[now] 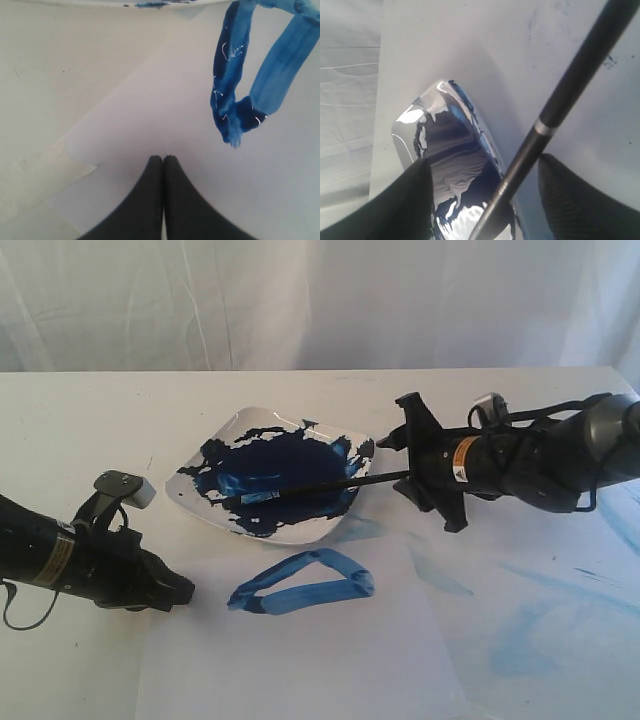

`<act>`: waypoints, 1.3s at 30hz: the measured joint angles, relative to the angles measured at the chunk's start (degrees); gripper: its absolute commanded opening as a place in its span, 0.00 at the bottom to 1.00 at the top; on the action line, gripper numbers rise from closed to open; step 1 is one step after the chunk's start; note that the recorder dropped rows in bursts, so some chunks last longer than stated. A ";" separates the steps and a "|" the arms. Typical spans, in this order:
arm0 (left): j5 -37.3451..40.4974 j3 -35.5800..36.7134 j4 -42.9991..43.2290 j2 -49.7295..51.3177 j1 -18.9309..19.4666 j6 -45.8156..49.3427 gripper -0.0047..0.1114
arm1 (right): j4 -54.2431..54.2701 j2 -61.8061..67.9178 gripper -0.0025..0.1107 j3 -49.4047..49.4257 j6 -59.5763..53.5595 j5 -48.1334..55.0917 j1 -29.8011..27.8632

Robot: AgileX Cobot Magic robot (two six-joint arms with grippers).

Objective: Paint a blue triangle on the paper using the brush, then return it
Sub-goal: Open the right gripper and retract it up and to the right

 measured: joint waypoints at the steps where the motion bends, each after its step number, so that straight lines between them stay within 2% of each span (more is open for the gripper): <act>1: 0.00 0.00 0.00 0.00 0.00 0.00 0.04 | 0.04 -0.34 0.54 0.00 0.00 0.00 0.00; 8: 0.00 0.00 0.00 0.00 0.00 0.00 0.04 | -3.09 -5.16 0.53 0.00 0.02 1.02 0.00; 11: 0.00 0.00 0.00 0.00 0.00 0.00 0.04 | -7.16 -8.73 0.49 1.12 1.11 3.13 0.00; 14: 0.00 0.00 0.00 0.00 0.00 0.00 0.04 | -11.13 -12.90 0.39 2.73 1.67 5.42 0.00; 19: 0.00 0.00 0.00 0.00 0.00 0.00 0.04 | -22.26 -22.94 0.04 6.07 1.98 6.15 0.00; 20: 0.00 0.00 0.00 0.00 0.00 0.00 0.04 | -24.18 -25.43 0.02 6.77 2.08 5.84 0.00; 31: 0.00 0.00 0.00 0.00 0.00 0.00 0.04 | -44.88 -52.03 0.02 17.01 2.08 2.56 0.00; 33: 0.00 0.00 0.00 0.00 0.00 0.00 0.04 | -48.56 -60.71 0.02 17.97 2.08 0.59 0.00; 39: 0.00 0.00 0.00 0.00 0.00 0.00 0.04 | -51.24 -73.13 0.02 18.20 2.08 -0.11 0.00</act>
